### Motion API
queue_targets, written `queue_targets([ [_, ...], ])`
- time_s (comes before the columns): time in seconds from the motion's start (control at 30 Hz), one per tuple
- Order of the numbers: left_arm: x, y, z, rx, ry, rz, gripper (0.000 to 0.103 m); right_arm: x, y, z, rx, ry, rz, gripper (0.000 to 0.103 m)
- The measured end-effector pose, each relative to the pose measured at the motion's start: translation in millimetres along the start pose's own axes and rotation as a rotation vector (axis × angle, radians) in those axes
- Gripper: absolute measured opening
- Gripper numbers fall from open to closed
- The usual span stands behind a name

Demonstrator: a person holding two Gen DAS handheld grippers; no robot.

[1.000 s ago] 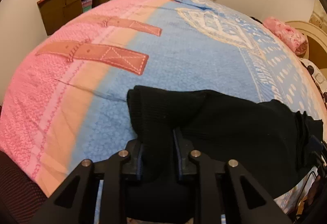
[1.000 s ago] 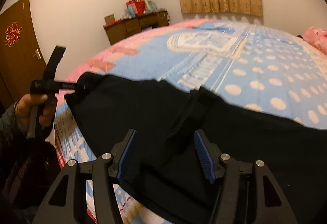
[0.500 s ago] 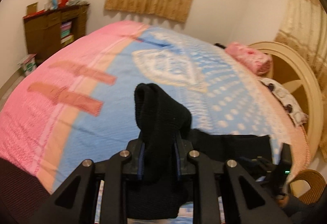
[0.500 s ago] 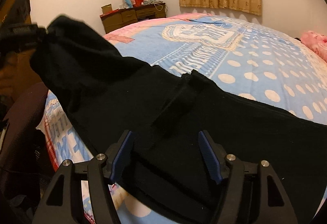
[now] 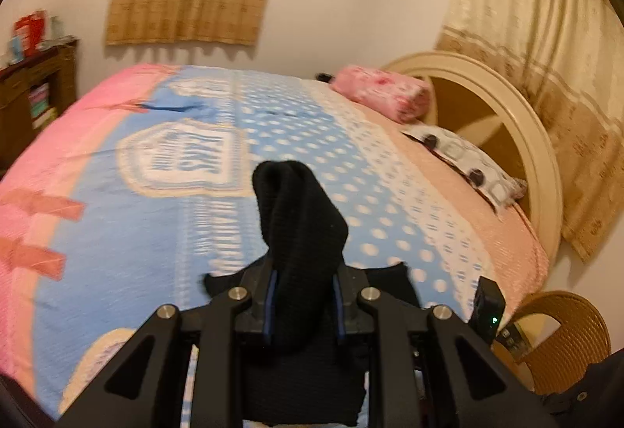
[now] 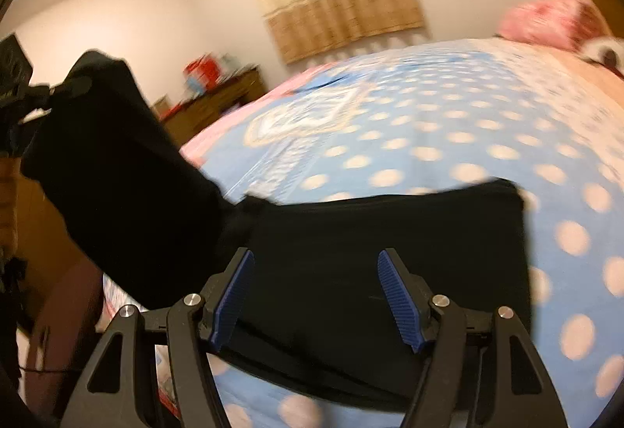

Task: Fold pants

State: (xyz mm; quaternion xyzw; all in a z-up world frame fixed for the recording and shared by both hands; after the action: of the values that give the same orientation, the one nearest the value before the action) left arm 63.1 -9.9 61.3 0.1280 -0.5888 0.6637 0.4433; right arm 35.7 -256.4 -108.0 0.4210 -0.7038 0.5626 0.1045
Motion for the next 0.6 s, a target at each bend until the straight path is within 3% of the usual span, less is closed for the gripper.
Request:
queue_targets([
  [0.23, -88.6, 5.9, 68.6, -0.102, 0.052, -0.128, 0.023, 38.5, 15.3, 64.5, -0.205, 0.076, 0.096, 0.067],
  [0.4, -154.6, 23.4, 101.4, -0.126, 0.016, -0.193, 0.027, 54.1, 25.3, 87.7, -0.267, 0.115, 0.112, 0.067],
  [0.47, -177.6, 30.1, 104.4, -0.116, 0.042, -0.268, 0.030, 57.3, 28.1, 94.8, -0.287, 0.129, 0.112, 0.067],
  [0.53, -187.9, 34.1, 107.7, -0.105, 0.049, -0.310, 0.034, 58.6, 30.3, 100.0, -0.304, 0.149, 0.111, 0.067],
  [0.6, -181.4, 34.3, 115.5, -0.128, 0.077, -0.281, 0.037, 62.1, 34.1, 105.4, -0.320, 0.165, 0.119, 0.067],
])
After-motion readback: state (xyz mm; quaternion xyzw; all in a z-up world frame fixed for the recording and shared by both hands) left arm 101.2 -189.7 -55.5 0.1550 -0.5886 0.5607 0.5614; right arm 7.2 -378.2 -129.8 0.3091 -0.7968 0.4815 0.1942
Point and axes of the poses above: each gripper's, at about its wrist camera, not at the fingertips, and x roughly against the way its jaws point, z to its right, y to its underside, the point moved 1 cm from there along -x, roughly the way its jaws point, and after that the axes turned 9 degrees about -z, right-handed, at the moved point
